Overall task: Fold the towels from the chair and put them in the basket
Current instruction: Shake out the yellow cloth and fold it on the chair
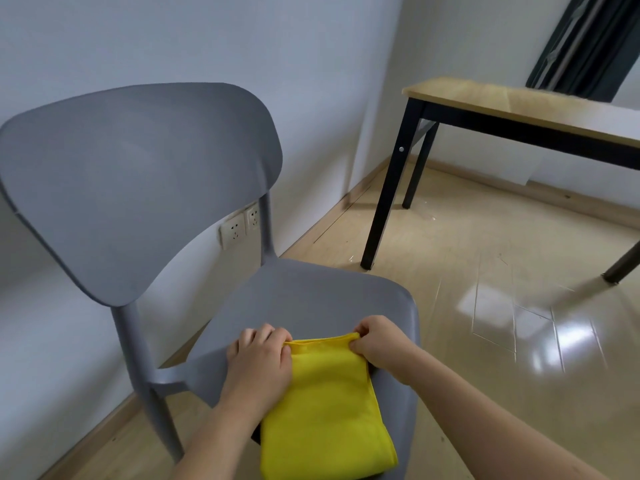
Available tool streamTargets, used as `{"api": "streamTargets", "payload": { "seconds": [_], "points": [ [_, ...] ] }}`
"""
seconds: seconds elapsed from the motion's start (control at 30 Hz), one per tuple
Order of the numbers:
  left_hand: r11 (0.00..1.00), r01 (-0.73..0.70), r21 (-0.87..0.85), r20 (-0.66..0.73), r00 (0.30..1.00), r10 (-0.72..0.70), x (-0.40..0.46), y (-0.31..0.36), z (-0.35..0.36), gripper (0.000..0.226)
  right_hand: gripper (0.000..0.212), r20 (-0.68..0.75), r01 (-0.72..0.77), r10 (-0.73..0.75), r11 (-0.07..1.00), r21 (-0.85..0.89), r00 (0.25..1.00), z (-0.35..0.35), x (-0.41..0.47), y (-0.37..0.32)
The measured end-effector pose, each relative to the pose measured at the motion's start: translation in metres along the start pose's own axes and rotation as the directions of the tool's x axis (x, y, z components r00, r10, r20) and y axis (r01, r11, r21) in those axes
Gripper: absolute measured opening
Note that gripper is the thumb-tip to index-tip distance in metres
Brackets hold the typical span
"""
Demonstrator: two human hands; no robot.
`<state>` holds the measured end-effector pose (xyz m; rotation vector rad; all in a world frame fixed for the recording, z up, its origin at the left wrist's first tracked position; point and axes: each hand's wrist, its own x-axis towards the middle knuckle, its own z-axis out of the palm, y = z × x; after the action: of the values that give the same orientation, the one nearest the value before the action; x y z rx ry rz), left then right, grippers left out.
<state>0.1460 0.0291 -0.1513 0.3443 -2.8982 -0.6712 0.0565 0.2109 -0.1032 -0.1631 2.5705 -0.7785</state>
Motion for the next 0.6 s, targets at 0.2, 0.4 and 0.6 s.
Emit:
{"api": "streamTargets", "payload": {
  "seconds": [0.2, 0.4, 0.6],
  "points": [
    [0.999, -0.04, 0.027, -0.015, 0.999, 0.04, 0.001, -0.002, 0.0, 0.024, 0.007, -0.017, -0.013, 0.011, 0.992, -0.122, 1.0, 0.006, 0.008, -0.007],
    [0.996, -0.065, 0.063, -0.028, 0.997, 0.067, 0.004, -0.004, 0.001, 0.025, 0.014, 0.017, 0.019, -0.017, 0.997, -0.077, 1.0, 0.008, 0.008, -0.012],
    [0.988, -0.109, 0.11, -0.018, 0.994, 0.111, 0.004, 0.0, -0.02, 0.033, 0.01, -0.065, 0.161, -0.153, 0.976, 0.143, 0.986, -0.018, -0.023, -0.014]
  ]
}}
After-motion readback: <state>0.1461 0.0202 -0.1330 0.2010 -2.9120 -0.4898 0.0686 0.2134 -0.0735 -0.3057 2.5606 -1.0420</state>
